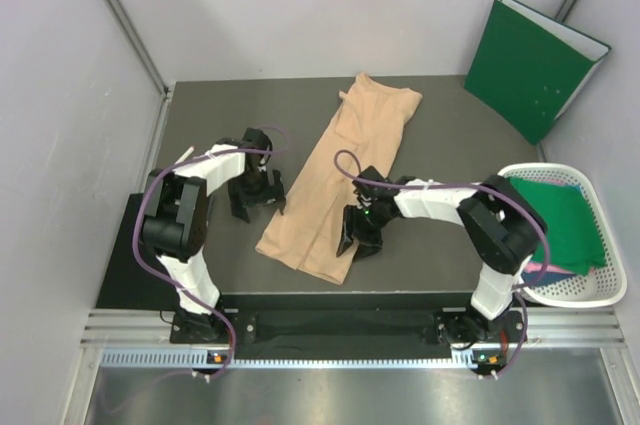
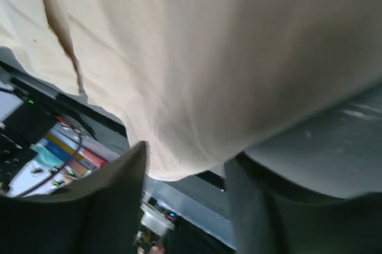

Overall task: Fold and stack the t-shirts
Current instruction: Rotate the tshirt 85 degrees

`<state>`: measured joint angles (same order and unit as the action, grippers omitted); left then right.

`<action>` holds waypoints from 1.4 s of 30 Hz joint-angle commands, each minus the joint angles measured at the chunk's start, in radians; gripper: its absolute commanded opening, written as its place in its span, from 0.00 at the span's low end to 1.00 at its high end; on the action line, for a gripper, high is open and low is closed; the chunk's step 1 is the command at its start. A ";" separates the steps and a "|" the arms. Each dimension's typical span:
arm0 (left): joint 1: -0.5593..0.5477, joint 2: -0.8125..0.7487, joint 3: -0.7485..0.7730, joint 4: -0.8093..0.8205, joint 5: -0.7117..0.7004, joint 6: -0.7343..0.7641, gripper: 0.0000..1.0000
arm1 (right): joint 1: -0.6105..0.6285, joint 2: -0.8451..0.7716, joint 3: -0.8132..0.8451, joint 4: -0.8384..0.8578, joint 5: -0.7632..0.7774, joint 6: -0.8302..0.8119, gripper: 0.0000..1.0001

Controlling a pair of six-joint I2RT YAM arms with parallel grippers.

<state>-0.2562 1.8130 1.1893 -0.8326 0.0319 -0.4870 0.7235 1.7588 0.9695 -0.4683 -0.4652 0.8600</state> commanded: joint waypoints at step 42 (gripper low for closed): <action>0.009 -0.248 -0.295 0.078 0.379 -0.042 0.92 | -0.272 -0.421 -0.208 -0.368 0.255 -0.162 0.65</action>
<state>-0.2230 1.6379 0.9585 -0.8047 0.2981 -0.4999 0.4698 1.4075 0.7742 -0.8059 -0.2100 0.7021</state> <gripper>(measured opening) 0.949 0.650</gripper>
